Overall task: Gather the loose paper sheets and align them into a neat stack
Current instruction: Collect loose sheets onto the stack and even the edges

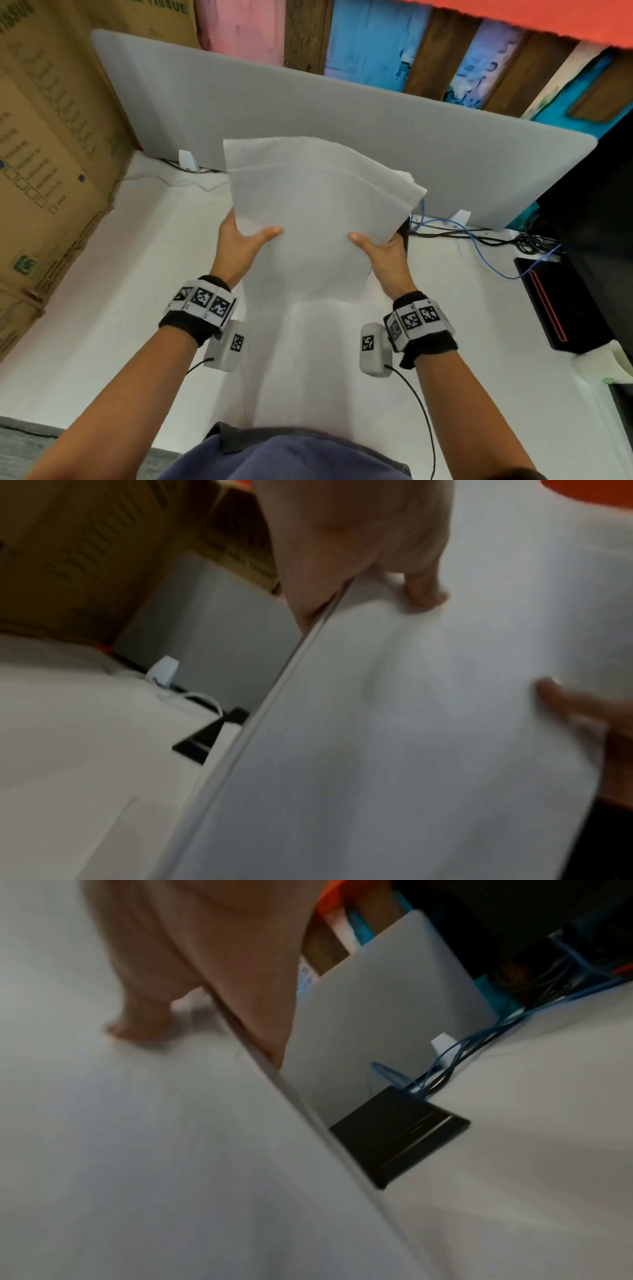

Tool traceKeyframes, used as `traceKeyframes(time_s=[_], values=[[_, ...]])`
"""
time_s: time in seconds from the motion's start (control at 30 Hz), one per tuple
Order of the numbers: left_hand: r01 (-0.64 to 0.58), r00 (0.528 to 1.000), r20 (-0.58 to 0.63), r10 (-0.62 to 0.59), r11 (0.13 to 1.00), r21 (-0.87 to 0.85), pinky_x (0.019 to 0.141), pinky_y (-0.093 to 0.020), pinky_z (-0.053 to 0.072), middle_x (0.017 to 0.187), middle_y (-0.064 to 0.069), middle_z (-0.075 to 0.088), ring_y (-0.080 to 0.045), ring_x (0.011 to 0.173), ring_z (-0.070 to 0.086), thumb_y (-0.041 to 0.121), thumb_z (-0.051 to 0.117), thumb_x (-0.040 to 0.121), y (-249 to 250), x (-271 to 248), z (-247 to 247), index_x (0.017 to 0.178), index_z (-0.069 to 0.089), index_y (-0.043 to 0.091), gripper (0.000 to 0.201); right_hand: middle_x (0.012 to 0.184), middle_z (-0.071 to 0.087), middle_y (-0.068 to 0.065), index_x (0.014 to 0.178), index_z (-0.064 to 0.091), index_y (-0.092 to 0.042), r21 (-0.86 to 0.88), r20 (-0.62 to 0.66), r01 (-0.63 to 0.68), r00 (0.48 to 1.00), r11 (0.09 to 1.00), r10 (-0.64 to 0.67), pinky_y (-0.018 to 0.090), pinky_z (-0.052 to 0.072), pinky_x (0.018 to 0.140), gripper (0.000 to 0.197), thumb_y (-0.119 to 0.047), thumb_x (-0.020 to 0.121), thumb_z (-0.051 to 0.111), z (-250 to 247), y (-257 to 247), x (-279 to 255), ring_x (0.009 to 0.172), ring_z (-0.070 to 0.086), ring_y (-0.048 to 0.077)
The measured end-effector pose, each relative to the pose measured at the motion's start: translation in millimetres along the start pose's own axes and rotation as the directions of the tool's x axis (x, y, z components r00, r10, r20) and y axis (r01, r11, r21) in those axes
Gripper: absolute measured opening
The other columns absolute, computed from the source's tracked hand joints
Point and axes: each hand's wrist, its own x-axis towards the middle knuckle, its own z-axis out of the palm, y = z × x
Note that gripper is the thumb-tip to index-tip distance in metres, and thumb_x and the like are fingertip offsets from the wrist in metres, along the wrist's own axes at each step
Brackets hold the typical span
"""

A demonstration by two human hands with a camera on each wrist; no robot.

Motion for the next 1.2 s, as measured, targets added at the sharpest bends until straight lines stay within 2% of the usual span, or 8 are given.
traceKeyframes(time_s=[0.27,0.4,0.53,0.7,0.77,0.93,1.07,1.2], values=[[-0.115,0.979,-0.179,0.099,0.99,-0.078,0.078,-0.015,0.047,0.096,0.015,0.062,0.008,0.086,0.061,0.007,0.065,0.084,-3,-22,16,0.098,0.05,0.034,0.034,0.099,0.063,-0.006,0.12,0.054,-0.005,0.08,-0.197,0.087,0.978,0.993,-0.069,0.011,0.049,0.073,0.037,-0.004,0.084,0.065,27,9,-15,0.084,0.062,-0.005],[-0.17,0.967,-0.212,0.144,0.979,-0.113,0.077,-0.012,0.047,0.097,0.018,0.06,0.009,0.088,0.06,0.013,0.068,0.082,11,-22,14,0.099,0.048,0.034,0.034,0.098,0.062,-0.01,0.104,0.053,-0.025,0.137,-0.205,0.158,0.97,0.978,-0.128,0.012,0.048,0.072,0.03,-0.007,0.083,0.066,30,-15,-23,0.084,0.062,-0.007],[-0.308,0.928,-0.272,0.255,0.935,-0.174,0.08,-0.022,0.049,0.092,0.008,0.057,-0.005,0.087,0.058,0.046,0.059,0.077,50,-19,19,0.099,0.049,0.024,0.033,0.085,0.056,-0.011,0.089,0.052,-0.023,0.225,-0.312,0.274,0.929,0.935,-0.197,0.009,0.043,0.072,0.006,-0.026,0.091,0.056,37,-57,-25,0.073,0.056,-0.01],[-0.337,0.892,-0.385,0.236,0.915,-0.221,0.074,-0.013,0.039,0.076,0.01,0.051,0.003,0.073,0.049,0.051,0.05,0.076,77,-12,29,0.079,0.05,0.018,0.033,0.089,0.057,0.0,0.076,0.056,-0.028,0.247,-0.394,0.237,0.911,0.939,-0.126,0.047,0.045,0.097,0.046,-0.071,0.062,0.049,45,-76,-23,0.098,0.056,0.031],[-0.291,0.897,-0.405,0.176,0.925,-0.243,0.074,-0.017,0.039,0.072,0.012,0.051,-0.002,0.072,0.048,0.048,0.056,0.077,80,-10,30,0.074,0.05,0.021,0.028,0.086,0.056,-0.002,0.074,0.056,-0.027,0.265,-0.402,0.222,0.91,0.939,-0.102,0.044,0.045,0.094,0.042,-0.068,0.064,0.051,46,-77,-23,0.09,0.055,0.025],[-0.298,0.881,-0.437,0.181,0.93,-0.215,0.077,-0.015,0.042,0.076,0.007,0.056,-0.003,0.076,0.053,0.021,0.058,0.078,79,-11,30,0.081,0.057,0.011,0.011,0.074,0.05,-0.012,0.078,0.053,-0.019,0.259,-0.423,0.248,0.898,0.934,-0.12,0.004,0.036,0.066,0.012,-0.017,0.09,0.056,41,-72,-20,0.06,0.046,-0.012],[-0.309,0.885,-0.434,0.169,0.91,-0.277,0.071,-0.018,0.042,0.077,-0.001,0.057,-0.011,0.074,0.054,0.031,0.059,0.075,80,-12,28,0.077,0.054,0.016,0.016,0.074,0.048,-0.013,0.077,0.051,-0.021,0.252,-0.422,0.264,0.896,0.931,-0.139,0.008,0.037,0.067,0.013,-0.023,0.09,0.054,40,-69,-21,0.061,0.045,-0.011],[-0.317,0.892,-0.402,0.204,0.919,-0.236,0.072,-0.014,0.044,0.08,0.004,0.058,0.002,0.072,0.056,0.01,0.052,0.076,74,-17,28,0.087,0.054,0.01,0.011,0.083,0.053,-0.01,0.091,0.054,-0.02,0.243,-0.373,0.29,0.909,0.926,-0.186,0.01,0.042,0.066,0.015,-0.023,0.076,0.055,40,-61,-21,0.07,0.053,-0.006]])
